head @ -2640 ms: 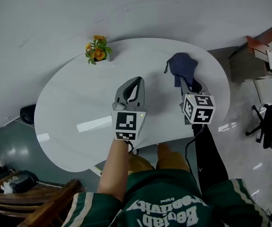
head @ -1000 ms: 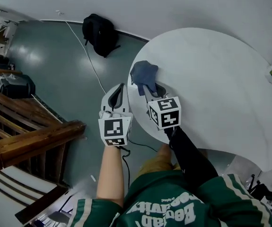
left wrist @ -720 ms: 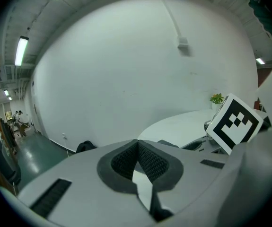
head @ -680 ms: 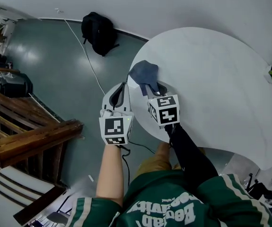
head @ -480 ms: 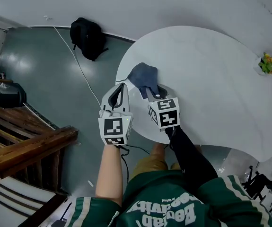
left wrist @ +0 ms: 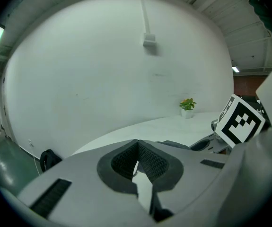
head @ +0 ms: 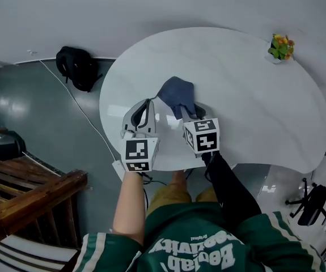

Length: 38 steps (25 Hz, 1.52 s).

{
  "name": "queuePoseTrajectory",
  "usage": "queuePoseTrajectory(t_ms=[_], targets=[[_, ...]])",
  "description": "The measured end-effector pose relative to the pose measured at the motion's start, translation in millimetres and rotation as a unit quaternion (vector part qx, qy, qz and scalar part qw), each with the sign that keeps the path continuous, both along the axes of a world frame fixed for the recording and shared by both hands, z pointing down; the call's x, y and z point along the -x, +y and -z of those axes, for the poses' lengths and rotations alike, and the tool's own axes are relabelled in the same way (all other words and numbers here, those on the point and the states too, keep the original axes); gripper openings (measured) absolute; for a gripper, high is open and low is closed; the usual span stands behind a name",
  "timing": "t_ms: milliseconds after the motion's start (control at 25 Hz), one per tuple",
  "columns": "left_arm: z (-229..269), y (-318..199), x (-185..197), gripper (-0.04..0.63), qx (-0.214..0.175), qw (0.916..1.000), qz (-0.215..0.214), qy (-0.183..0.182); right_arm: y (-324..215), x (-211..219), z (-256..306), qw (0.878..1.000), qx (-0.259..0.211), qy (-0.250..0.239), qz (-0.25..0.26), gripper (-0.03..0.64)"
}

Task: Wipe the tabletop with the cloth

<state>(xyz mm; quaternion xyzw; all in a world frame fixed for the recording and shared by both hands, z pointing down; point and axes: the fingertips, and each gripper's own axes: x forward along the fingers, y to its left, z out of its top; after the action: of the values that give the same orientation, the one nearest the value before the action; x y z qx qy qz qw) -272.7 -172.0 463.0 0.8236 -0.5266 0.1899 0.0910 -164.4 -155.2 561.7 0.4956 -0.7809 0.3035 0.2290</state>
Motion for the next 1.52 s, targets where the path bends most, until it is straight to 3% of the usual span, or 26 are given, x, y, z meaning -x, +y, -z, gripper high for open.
queuePoseTrajectory(t_ms=[640, 1120, 1520], targets=[[8, 20, -275, 0.0, 0.005, 0.9938, -0.11, 0.015, 37, -289, 5, 0.992, 0.005, 0.035, -0.118, 0.092], [-1, 54, -481, 0.0, 0.017, 0.9764, -0.214, 0.028, 88, -488, 7, 0.974, 0.008, 0.056, -0.219, 0.092], [-3, 109, -619, 0.0, 0.023, 0.9617, -0.27, 0.04, 160, -639, 10, 0.953, 0.01, 0.078, -0.293, 0.092]])
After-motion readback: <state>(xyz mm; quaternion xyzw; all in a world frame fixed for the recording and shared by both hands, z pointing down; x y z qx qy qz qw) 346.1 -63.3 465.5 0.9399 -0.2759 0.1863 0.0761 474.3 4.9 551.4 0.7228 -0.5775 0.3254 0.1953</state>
